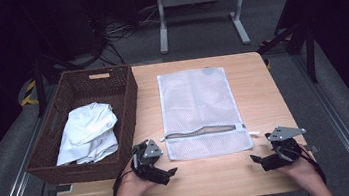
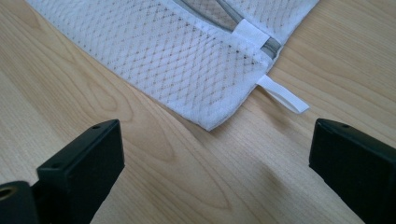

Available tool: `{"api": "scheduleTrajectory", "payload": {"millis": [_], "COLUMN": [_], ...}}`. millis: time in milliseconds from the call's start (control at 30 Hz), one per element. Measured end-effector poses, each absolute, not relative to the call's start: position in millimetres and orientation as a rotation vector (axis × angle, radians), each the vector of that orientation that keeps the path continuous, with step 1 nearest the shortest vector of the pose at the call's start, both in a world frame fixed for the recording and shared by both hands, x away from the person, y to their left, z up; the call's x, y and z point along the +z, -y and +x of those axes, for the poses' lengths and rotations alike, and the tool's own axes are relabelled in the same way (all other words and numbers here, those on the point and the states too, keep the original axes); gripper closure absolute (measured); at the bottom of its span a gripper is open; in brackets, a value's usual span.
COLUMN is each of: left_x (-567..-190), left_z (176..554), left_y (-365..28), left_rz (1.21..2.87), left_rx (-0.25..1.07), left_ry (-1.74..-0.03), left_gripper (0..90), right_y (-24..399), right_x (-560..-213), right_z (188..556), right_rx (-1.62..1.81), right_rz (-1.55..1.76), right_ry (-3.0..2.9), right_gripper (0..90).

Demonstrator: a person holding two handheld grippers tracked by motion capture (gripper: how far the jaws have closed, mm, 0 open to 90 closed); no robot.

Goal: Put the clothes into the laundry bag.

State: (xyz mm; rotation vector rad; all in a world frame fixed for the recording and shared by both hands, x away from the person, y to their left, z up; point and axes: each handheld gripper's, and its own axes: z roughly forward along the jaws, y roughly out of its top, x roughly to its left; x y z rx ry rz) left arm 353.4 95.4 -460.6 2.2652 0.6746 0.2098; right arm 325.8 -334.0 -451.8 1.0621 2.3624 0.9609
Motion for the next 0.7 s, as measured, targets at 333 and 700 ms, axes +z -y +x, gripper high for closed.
{"api": "scheduleTrajectory", "payload": {"millis": [333, 700], "left_x": [-451.9, -440.2], "left_z": [363.0, 378.6], "left_y": [-91.2, -84.9], "left_rz": [2.239, 2.2], "left_rx": [0.198, 0.226], "left_ry": [-0.731, -0.769], "left_gripper": [13.7, 34.7], "right_y": [328.5, 324.0], "right_x": [-443.7, -432.9], "right_z": [333.6, 347.3], "right_rx": [1.002, 1.06], "right_rz": [1.084, 1.108], "right_ry": [-2.371, -2.349], "right_gripper": [7.8, 29.2]}}
